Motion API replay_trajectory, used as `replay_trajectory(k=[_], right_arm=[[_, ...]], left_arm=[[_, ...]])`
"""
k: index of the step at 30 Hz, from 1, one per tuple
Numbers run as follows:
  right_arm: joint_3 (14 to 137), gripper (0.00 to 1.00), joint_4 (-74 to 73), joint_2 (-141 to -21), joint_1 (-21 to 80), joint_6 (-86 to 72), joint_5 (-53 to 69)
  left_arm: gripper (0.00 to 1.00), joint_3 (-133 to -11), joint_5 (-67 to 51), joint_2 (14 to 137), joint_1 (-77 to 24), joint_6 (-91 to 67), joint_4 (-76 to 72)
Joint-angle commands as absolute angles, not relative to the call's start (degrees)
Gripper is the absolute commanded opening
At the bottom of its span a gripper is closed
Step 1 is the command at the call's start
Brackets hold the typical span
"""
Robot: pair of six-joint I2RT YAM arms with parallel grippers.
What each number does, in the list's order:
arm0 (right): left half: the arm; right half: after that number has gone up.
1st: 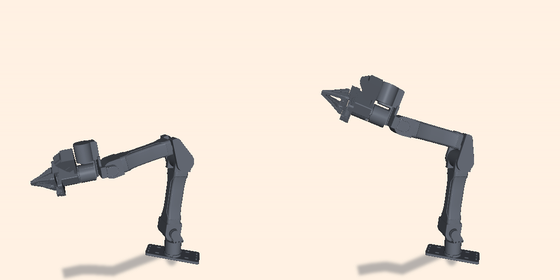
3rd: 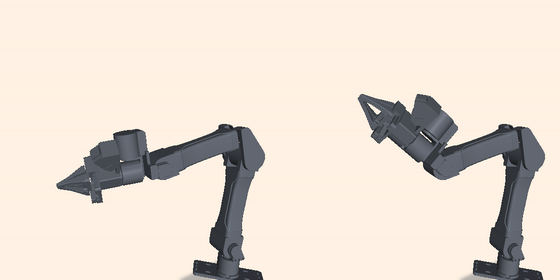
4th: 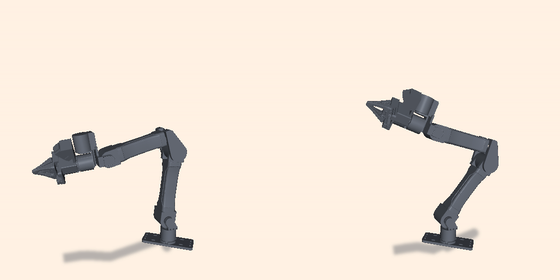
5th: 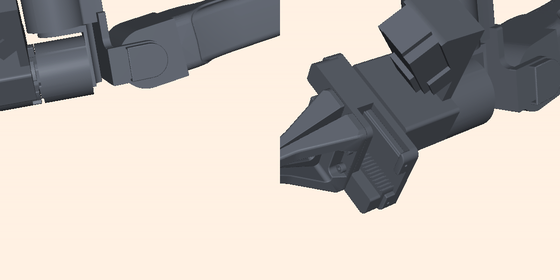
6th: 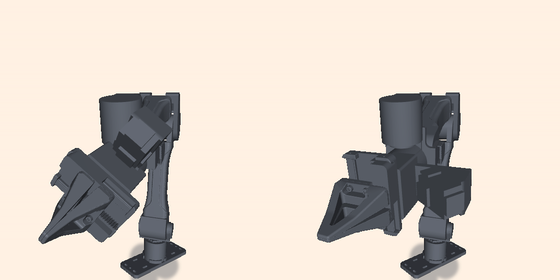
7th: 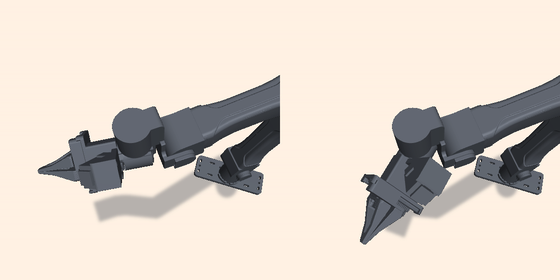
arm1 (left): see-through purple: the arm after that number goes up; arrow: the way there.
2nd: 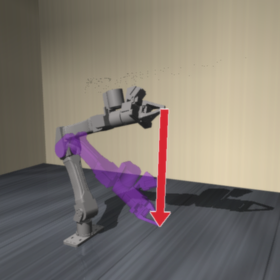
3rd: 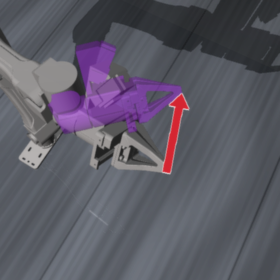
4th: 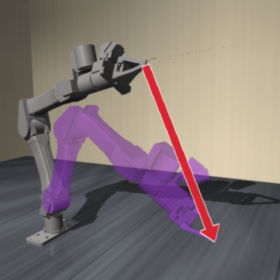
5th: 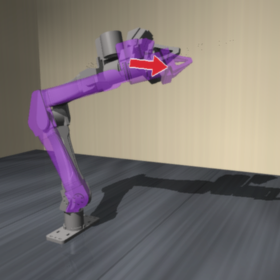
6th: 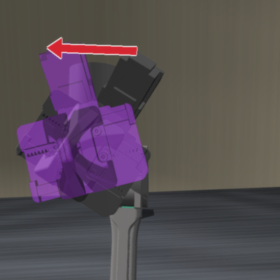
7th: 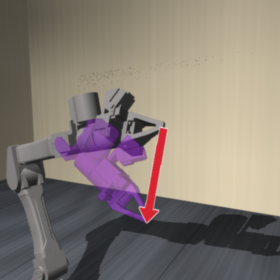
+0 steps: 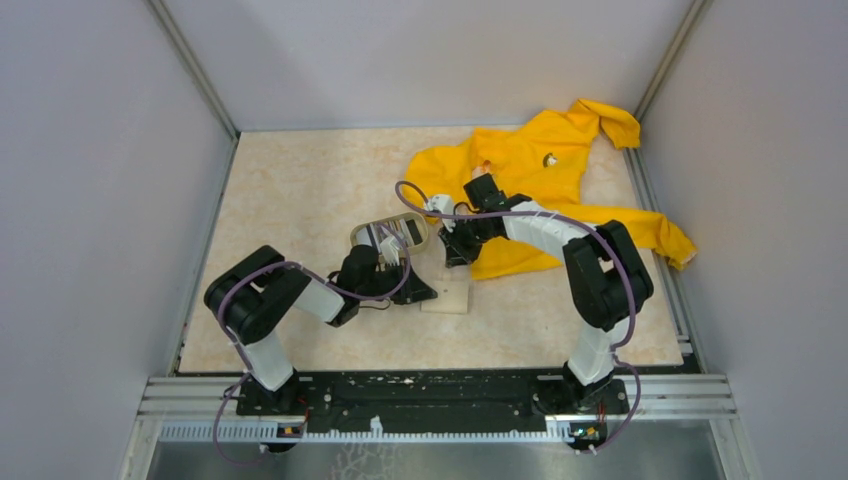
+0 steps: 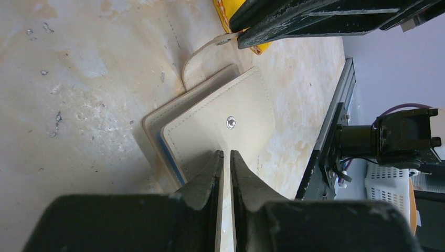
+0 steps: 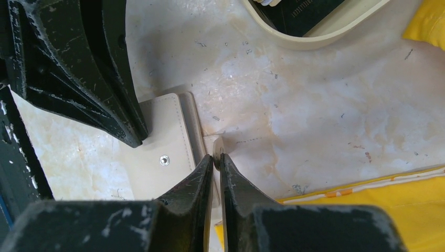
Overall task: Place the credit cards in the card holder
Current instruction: Close the card holder at the center of the board.
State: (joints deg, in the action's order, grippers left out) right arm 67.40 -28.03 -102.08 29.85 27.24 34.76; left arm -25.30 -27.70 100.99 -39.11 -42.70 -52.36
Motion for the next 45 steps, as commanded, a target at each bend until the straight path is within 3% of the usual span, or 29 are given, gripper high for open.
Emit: replay_trajectory(k=[1, 4, 8, 27, 45], right_arm=[[68.55, 0.10, -27.47, -102.77, 30.31, 27.50, 36.65], [68.76, 0.09, -27.76, -103.09, 30.40, 27.68, 36.52], [68.89, 0.00, -28.35, -103.29, 30.41, 27.88, 36.61], [65.84, 0.00, -35.24, -97.83, 31.07, 36.03, 42.13], [64.39, 0.00, -37.18, -98.69, 35.96, 41.04, 34.13]], left_arm=[[0.15, -26.10, -28.91, 102.27, -38.95, -42.71, -52.82], [0.15, -26.10, -28.93, 102.29, -38.94, -42.74, -52.83], [0.15, -26.19, -29.07, 102.30, -38.88, -42.82, -52.85], [0.04, -28.00, -23.09, 102.73, -38.58, -48.00, -44.25], [0.01, -26.30, -21.73, 101.98, -38.58, -48.21, -45.95]])
